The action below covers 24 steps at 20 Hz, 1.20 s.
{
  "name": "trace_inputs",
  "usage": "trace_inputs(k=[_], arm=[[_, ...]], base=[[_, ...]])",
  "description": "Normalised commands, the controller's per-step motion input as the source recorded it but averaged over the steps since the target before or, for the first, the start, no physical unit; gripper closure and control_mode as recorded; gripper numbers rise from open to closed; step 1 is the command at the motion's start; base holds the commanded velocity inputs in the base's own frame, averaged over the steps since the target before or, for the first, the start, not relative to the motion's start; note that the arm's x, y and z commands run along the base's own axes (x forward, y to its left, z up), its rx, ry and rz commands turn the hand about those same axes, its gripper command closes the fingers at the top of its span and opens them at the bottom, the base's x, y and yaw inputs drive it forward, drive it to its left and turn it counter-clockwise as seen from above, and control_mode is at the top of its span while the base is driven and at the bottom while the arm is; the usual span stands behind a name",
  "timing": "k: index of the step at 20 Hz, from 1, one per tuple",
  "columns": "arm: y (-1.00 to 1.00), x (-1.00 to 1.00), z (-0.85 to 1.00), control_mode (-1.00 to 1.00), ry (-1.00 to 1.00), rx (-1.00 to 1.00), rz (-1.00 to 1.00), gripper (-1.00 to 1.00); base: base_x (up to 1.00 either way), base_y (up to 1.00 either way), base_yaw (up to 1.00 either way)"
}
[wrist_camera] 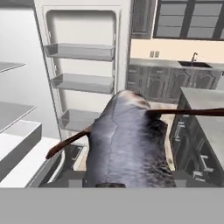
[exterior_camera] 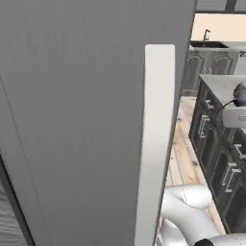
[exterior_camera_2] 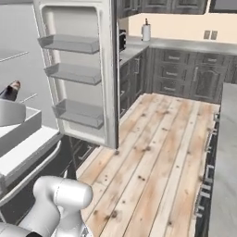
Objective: Gather the carrot and potato from the fridge and place them on a tray on the dining counter. Then gather the fish and chicken drumstick from the fridge and place them on the other tray.
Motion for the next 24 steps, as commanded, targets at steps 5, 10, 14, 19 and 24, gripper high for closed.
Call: trace_inputs(k=[5,10,14,19,24], arm=[[0.00,0.00,0.00,1.00,0.00,0.00,0.00,1.00],[0.00,0.00,0.00,1.00,0.00,0.00,0.00,1.00],[0.00,0.00,0.00,1.00,0.00,0.00,0.00,1.00],[0.00,0.00,0.00,1.00,0.00,0.00,0.00,1.00],[0.00,0.00,0.00,1.00,0.00,0.00,0.00,1.00]], base=[[-0.73,-0.25,-0.35],[-0.80,-0.15,-0.35],[-0.90,0.00,-0.33],[-0.98,0.00,-0.31],[-1.00,0.00,-0.24]])
